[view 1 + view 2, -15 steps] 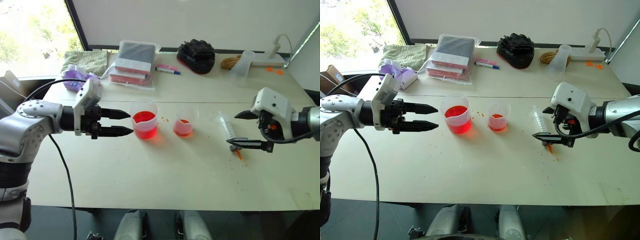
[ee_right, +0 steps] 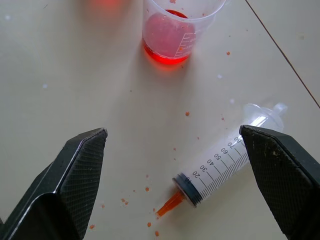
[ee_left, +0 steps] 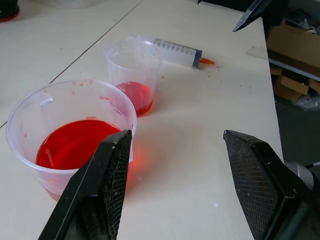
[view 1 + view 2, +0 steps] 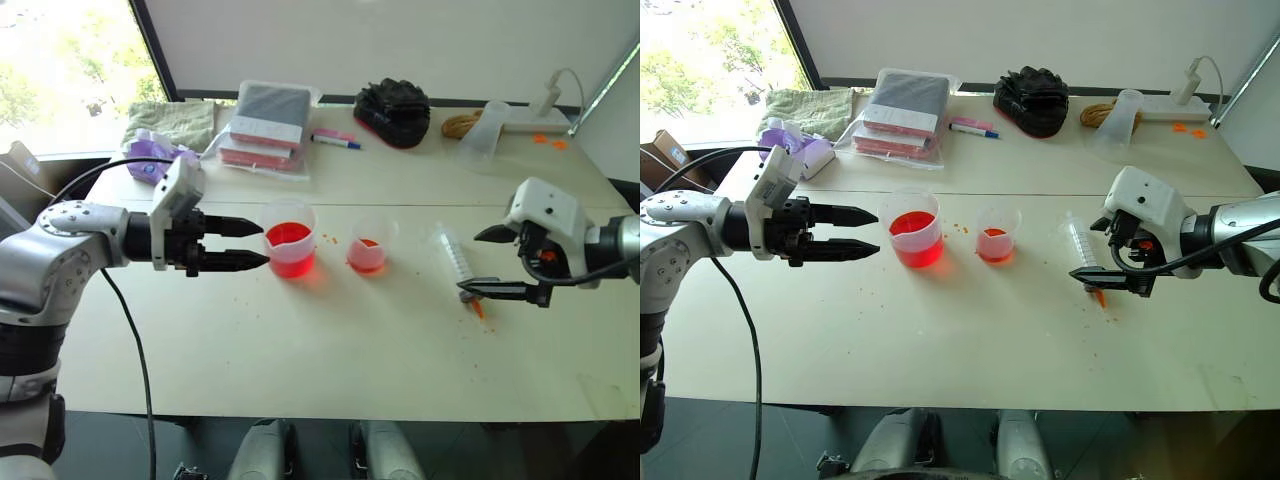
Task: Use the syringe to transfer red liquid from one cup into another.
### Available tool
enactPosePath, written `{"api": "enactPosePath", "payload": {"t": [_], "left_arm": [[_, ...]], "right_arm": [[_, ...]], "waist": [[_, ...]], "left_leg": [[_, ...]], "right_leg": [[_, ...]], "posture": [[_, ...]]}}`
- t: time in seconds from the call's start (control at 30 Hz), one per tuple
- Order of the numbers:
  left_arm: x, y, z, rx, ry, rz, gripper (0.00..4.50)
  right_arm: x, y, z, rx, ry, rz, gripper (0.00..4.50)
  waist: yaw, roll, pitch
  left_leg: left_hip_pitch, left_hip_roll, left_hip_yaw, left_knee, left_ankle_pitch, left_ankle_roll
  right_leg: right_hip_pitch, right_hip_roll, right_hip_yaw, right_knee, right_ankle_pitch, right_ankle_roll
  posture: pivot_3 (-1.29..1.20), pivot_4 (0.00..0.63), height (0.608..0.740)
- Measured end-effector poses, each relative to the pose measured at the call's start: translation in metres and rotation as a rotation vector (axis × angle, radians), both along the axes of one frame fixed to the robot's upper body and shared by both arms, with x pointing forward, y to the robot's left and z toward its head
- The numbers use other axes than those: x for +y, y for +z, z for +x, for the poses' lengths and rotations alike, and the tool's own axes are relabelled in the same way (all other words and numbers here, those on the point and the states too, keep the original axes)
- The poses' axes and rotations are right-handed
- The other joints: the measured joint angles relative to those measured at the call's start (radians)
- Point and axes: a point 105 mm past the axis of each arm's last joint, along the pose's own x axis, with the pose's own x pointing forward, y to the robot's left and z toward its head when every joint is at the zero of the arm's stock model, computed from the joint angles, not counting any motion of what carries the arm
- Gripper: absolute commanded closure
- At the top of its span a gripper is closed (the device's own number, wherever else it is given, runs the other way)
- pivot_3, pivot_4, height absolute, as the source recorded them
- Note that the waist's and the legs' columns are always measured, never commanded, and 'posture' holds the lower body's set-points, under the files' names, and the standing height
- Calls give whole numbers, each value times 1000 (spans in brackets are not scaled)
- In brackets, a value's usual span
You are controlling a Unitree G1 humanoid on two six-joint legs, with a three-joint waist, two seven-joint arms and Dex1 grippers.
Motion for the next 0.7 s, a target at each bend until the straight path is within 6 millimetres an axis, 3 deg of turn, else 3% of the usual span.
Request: {"api": "enactPosePath", "payload": {"t": [0.43, 0.6, 0.7], "left_arm": [[-5, 8, 3, -29, -17, -16, 1462], [-11, 13, 5, -50, -30, -22, 1462], [-15, 13, 7, -53, -40, -21, 1462]], "right_arm": [[-5, 5, 3, 14, -103, -16, 63], [1, 7, 31, 46, -270, 71, 63], [-1, -1, 46, 123, -398, 94, 63]], "waist": [[-1, 0, 0], [-8, 0, 0], [-1, 0, 0]], "left_leg": [[0, 0, 0, 0, 0, 0], [0, -1, 0, 0, 0, -1], [-3, -1, 0, -1, 1, -1]], "right_leg": [[0, -1, 0, 0, -1, -1], [-1, -1, 0, 0, -1, -2], [-5, -1, 0, 1, 0, -2]], "posture": [[0, 150, 740], [0, 150, 740], [0, 150, 740]]}}
